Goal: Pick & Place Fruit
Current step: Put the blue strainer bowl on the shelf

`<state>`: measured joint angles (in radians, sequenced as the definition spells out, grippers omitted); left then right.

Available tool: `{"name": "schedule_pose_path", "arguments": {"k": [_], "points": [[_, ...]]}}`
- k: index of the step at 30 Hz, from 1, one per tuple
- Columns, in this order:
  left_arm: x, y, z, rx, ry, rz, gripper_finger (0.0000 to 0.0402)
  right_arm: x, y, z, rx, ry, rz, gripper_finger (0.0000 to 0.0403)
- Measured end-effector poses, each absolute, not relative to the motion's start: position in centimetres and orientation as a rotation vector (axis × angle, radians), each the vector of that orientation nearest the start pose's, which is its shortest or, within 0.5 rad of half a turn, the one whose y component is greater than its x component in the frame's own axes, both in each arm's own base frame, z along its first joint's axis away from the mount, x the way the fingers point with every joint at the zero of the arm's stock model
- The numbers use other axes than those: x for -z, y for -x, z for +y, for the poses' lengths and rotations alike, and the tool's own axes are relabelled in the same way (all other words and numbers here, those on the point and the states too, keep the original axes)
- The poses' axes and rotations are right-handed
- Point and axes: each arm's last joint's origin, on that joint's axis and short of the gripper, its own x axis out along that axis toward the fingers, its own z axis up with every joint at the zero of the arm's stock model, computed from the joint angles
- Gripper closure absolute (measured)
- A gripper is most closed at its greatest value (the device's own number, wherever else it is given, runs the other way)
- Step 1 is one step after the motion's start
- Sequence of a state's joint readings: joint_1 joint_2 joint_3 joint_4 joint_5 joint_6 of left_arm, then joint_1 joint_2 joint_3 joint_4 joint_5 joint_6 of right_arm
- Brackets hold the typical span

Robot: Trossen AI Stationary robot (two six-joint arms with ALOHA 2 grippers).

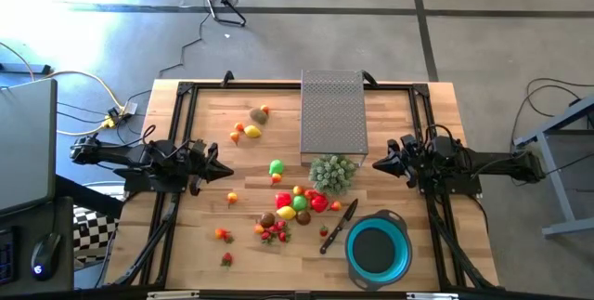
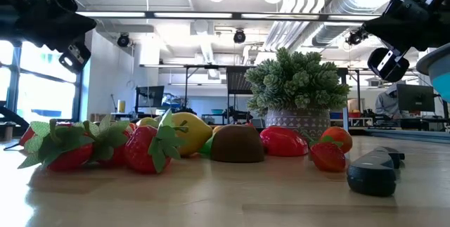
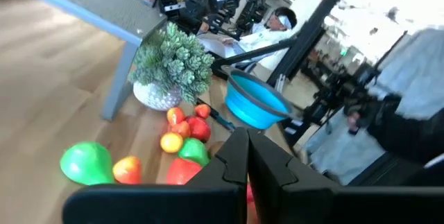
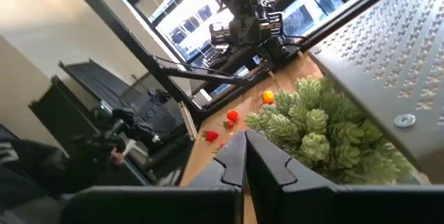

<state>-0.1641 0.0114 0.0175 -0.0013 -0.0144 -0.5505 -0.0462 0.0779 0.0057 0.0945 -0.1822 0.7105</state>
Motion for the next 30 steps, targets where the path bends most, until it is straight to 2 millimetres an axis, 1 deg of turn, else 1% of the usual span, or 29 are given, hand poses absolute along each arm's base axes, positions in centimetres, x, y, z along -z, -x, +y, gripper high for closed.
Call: {"name": "schedule_pose_path", "arguments": {"k": [4, 9, 16, 22, 26, 30], "points": [[-16.8, -9.6, -1.5, 0.146, 0.631, 0.042, 0.0402, -16.8, -10.2, 0.1, -0.138, -0.766, 0.031, 0.0401], [-16.9, -9.6, -1.5, 0.143, 0.633, 0.041, 0.0402, -16.9, -10.2, 0.1, -0.138, -0.813, 0.033, 0.0401], [-16.9, -9.6, -1.6, 0.147, 0.634, 0.042, 0.0402, -17.1, -10.2, 0.1, -0.157, -0.812, 0.018, 0.0401], [-16.9, -9.6, -1.5, 0.143, 0.634, 0.037, 0.0402, -17.1, -10.2, 0.0, -0.124, -0.811, 0.003, 0.0401], [-17.8, -9.4, -1.4, 0.117, 0.637, -0.003, 0.0402, -17.5, -10.2, 0.0, -0.132, -0.806, -0.042, 0.0401], [-19.7, -9.0, -1.2, 0.08, 0.577, -0.083, 0.0402, -17.9, -10.1, -0.1, -0.117, -0.795, -0.101, 0.0401]]}}
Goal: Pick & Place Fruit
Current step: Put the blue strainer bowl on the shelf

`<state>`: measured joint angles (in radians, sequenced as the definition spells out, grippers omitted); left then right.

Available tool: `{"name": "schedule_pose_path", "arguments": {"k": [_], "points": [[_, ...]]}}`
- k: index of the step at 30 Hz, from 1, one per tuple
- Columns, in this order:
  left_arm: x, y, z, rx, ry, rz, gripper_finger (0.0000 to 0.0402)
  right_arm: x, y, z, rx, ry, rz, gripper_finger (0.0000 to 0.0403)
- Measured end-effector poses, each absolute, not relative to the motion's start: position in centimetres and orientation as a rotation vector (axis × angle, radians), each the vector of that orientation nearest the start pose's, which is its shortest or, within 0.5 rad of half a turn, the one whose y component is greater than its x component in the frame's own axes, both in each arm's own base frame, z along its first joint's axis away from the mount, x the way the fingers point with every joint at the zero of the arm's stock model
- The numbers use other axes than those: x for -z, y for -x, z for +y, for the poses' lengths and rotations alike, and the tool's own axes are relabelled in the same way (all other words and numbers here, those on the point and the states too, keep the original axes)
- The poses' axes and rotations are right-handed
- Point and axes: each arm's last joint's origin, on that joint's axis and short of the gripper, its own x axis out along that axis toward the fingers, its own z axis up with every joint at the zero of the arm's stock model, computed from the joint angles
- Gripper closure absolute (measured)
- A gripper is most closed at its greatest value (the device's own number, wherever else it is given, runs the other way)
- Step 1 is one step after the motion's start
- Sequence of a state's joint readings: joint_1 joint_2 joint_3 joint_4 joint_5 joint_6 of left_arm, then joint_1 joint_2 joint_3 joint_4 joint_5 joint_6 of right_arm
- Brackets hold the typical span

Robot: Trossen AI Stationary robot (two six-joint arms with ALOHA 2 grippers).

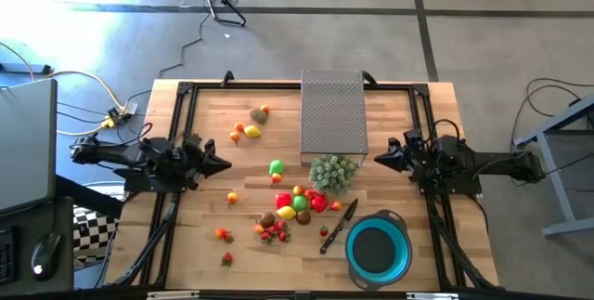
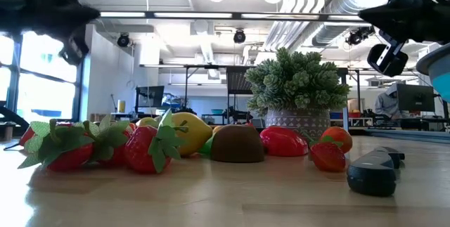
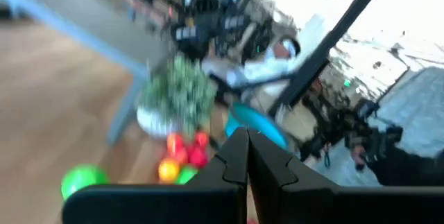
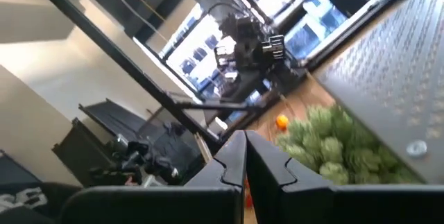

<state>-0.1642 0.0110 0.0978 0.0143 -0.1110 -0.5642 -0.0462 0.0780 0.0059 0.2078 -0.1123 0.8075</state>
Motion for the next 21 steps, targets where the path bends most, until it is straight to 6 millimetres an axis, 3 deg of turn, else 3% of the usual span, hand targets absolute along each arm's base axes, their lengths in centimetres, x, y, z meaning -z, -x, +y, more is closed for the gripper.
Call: {"name": "schedule_pose_path", "arguments": {"k": [7, 21], "points": [[-21.4, -8.5, -0.8, 0.009, 0.523, -0.149, 0.0402, -18.7, -10.0, -0.3, -0.069, -0.745, -0.151, 0.0401], [-24.7, -7.6, -0.3, -0.133, 0.412, -0.235, 0.0402, -24.3, -9.8, -0.5, 0.003, -0.54, -0.256, 0.0401]]}}
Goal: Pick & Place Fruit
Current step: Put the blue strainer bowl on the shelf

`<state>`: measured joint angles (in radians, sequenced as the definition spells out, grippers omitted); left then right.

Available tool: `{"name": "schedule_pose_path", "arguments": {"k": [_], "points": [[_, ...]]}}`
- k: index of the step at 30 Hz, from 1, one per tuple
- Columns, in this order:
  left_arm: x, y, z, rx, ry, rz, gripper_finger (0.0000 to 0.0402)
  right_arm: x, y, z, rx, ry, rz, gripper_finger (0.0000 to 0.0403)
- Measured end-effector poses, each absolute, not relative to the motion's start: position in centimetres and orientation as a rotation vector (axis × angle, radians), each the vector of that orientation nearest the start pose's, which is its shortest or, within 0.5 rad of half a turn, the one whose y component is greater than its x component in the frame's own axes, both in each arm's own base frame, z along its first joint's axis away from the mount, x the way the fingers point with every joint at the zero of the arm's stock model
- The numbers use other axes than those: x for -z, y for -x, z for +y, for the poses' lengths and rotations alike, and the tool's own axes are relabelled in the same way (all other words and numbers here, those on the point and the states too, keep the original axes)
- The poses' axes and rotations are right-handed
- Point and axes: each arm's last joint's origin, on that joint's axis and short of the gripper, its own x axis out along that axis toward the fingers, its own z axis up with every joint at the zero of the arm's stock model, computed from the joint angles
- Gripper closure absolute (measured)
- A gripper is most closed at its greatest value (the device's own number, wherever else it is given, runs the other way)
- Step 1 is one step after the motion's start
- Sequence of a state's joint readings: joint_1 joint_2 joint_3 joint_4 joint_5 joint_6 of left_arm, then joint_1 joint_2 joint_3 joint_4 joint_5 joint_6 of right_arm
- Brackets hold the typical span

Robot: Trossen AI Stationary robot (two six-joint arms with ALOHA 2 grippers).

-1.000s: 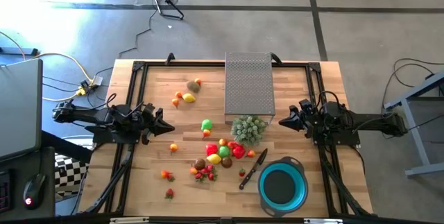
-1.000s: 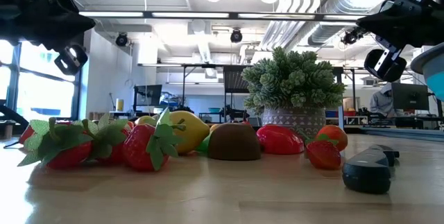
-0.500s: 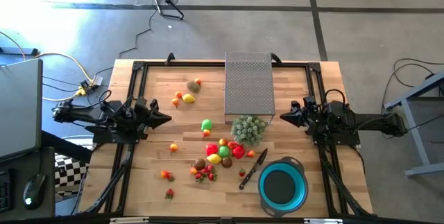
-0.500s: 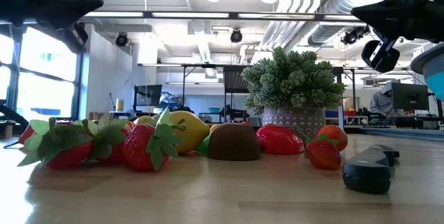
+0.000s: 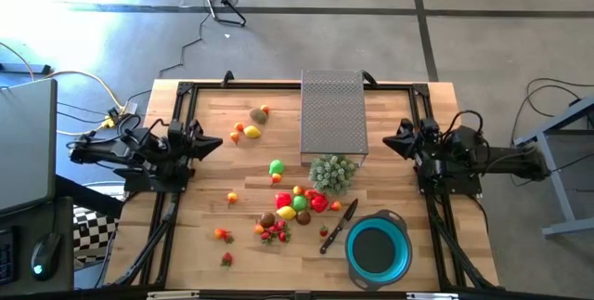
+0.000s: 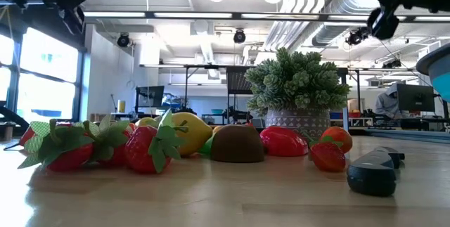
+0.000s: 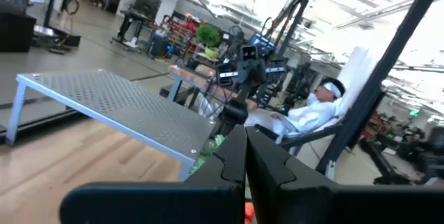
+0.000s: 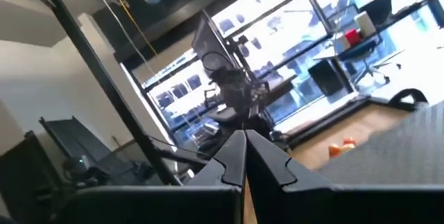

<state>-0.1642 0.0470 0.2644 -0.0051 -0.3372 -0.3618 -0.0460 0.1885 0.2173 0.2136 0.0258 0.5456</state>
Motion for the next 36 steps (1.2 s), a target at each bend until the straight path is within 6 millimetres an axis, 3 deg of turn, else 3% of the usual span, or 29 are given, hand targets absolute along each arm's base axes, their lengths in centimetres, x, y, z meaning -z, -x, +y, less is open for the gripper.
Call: {"name": "schedule_pose_path", "arguments": {"k": [12, 17, 23, 30, 36], "points": [[-28.9, -10.7, -0.8, -0.171, 0.357, -0.114, 0.0402, -30.7, -12.5, -0.6, 0.051, -0.375, -0.106, 0.0401], [-32.1, -12.2, -1.0, -0.182, 0.29, -0.052, 0.0402, -33.3, -13.7, -0.7, 0.058, -0.313, -0.081, 0.0401], [-36.3, -13.2, -1.2, -0.196, 0.275, 0.039, 0.0402, -36.1, -15.2, -0.7, 0.029, -0.358, -0.046, 0.0401], [-40.2, -14.2, -1.4, -0.212, 0.258, 0.164, 0.0402, -37.5, -17.2, -0.7, 0.029, -0.384, 0.055, 0.0401], [-41.8, -15.5, -1.2, -0.342, 0.175, 0.181, 0.0402, -37.7, -18.6, -0.2, -0.028, -0.378, 0.104, 0.0401]]}}
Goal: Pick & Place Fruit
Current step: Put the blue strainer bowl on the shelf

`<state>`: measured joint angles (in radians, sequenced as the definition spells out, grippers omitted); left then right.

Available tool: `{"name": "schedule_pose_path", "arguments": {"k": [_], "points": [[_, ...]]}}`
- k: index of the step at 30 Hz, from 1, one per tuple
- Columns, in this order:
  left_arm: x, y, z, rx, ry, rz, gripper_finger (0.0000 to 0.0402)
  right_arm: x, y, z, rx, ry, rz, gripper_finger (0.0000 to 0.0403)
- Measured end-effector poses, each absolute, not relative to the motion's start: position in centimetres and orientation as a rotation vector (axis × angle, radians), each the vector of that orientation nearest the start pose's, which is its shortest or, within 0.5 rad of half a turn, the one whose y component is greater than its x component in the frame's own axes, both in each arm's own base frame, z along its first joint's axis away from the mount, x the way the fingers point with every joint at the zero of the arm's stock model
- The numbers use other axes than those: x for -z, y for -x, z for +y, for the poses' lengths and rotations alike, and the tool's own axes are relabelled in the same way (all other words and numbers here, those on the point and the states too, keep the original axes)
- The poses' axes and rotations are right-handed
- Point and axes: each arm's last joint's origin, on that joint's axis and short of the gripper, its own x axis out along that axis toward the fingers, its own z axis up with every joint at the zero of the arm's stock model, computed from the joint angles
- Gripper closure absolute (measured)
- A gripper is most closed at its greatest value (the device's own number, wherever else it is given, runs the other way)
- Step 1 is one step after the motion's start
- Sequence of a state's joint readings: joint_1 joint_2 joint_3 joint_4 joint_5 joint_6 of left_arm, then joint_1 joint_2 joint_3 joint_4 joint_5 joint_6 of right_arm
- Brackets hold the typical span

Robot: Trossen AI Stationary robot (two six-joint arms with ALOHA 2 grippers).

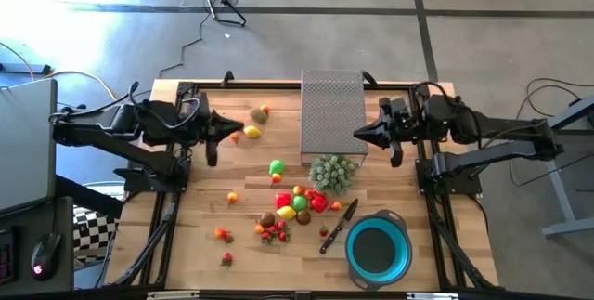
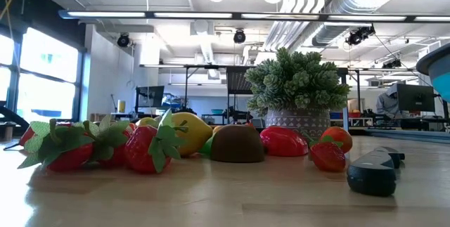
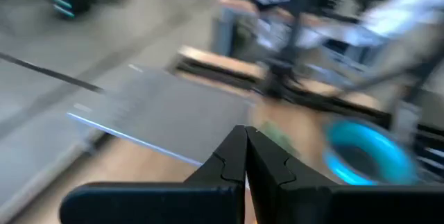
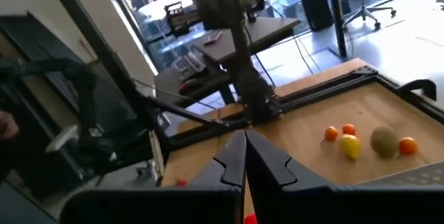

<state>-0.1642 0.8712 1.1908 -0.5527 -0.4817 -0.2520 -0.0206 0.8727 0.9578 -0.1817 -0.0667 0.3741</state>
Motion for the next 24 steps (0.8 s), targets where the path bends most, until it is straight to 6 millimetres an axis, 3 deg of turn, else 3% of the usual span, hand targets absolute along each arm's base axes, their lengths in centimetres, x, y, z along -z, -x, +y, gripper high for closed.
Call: {"name": "schedule_pose_path", "arguments": {"k": [4, 11, 24], "points": [[-41.5, -16.7, -1.1, -0.452, 0.113, 0.189, 0.0402, -38.1, -18.6, 0.1, -0.019, -0.261, 0.07, 0.0401], [-41.0, -17.7, -1.4, -0.384, 0.062, 0.236, 0.0402, -39.1, -18.6, 0.1, 0.082, -0.206, -0.038, 0.0401], [-40.3, -18.9, -1.9, -0.301, 0.035, 0.283, 0.0402, -38.9, -18.8, 0.3, 0.021, -0.226, -0.021, 0.0401]]}}
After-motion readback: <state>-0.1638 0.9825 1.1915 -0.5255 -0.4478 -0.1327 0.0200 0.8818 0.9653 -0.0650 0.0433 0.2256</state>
